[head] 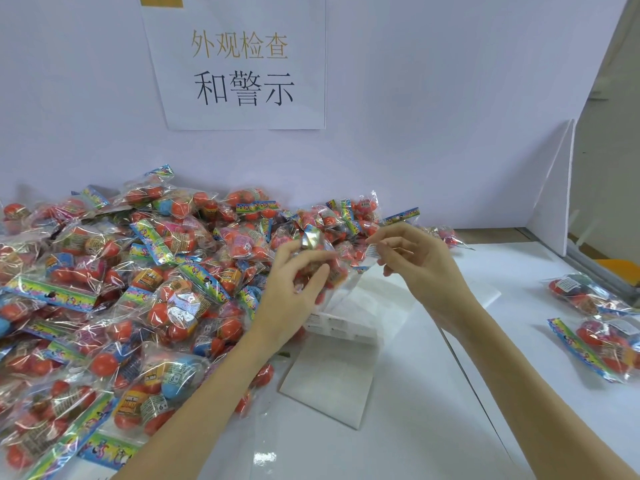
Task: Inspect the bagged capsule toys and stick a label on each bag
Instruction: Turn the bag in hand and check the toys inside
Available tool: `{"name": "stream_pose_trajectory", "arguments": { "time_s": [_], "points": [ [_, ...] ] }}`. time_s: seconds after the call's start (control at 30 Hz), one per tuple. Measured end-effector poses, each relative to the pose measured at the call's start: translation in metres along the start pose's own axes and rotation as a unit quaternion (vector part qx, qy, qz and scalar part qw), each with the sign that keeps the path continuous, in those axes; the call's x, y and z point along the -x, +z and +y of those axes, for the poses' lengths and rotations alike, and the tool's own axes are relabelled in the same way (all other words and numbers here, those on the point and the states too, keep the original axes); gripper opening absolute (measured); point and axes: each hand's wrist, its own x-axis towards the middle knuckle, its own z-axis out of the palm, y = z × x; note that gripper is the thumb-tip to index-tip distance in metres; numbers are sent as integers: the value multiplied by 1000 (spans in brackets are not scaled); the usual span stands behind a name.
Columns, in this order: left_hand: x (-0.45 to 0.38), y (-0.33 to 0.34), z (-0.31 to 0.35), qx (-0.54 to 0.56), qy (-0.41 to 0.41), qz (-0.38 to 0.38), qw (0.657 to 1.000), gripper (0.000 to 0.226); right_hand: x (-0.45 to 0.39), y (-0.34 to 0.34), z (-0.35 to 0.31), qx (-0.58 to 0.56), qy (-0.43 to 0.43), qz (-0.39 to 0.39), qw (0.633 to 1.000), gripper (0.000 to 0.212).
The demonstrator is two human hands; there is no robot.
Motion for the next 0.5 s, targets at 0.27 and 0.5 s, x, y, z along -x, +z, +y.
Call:
{"name": "stream_pose_trajectory", "arguments": {
  "time_s": [0.27, 0.5],
  "points": [
    [-2, -6, -7, 257, -93, 73, 959, 97, 2, 11, 0, 7, 9, -36, 999, 31],
    [-5, -4, -11, 281, -95, 63, 953, 57, 6, 22, -4, -38, 14, -66, 997, 38]
  ]
}}
